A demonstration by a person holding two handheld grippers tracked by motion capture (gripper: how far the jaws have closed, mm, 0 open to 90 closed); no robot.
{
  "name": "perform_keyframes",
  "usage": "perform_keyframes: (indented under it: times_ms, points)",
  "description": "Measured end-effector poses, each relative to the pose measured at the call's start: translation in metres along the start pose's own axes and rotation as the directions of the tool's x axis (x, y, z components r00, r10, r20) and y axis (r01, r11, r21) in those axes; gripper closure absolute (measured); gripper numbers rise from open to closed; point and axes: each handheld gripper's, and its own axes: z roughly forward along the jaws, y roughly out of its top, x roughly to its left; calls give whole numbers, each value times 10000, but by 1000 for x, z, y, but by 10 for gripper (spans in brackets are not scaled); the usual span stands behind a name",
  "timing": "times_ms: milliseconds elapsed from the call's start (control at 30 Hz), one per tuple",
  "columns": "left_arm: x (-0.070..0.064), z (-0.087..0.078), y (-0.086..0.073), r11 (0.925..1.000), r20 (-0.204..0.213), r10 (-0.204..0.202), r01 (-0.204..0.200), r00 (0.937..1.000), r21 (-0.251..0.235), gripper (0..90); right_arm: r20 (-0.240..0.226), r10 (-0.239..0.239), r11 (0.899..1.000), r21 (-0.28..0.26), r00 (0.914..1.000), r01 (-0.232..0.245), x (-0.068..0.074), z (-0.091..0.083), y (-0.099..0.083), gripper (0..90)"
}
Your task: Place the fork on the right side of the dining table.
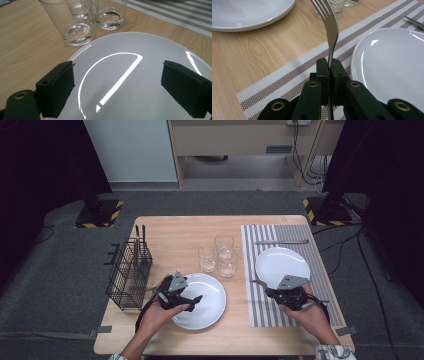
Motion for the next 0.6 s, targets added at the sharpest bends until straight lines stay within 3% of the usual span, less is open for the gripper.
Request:
perform_keyframes:
  times_ms: [333,600]
  points:
    - [-1,-2,-5,10000,-157,16,-15,9999,90,109,163,167,9998,89,9997,-168,-2,3,-6,868]
    - [-3,0,-6,9998,-190,111,-107,9998,187,109,439,-20,9994,332,9990,5,3,15,-8,862]
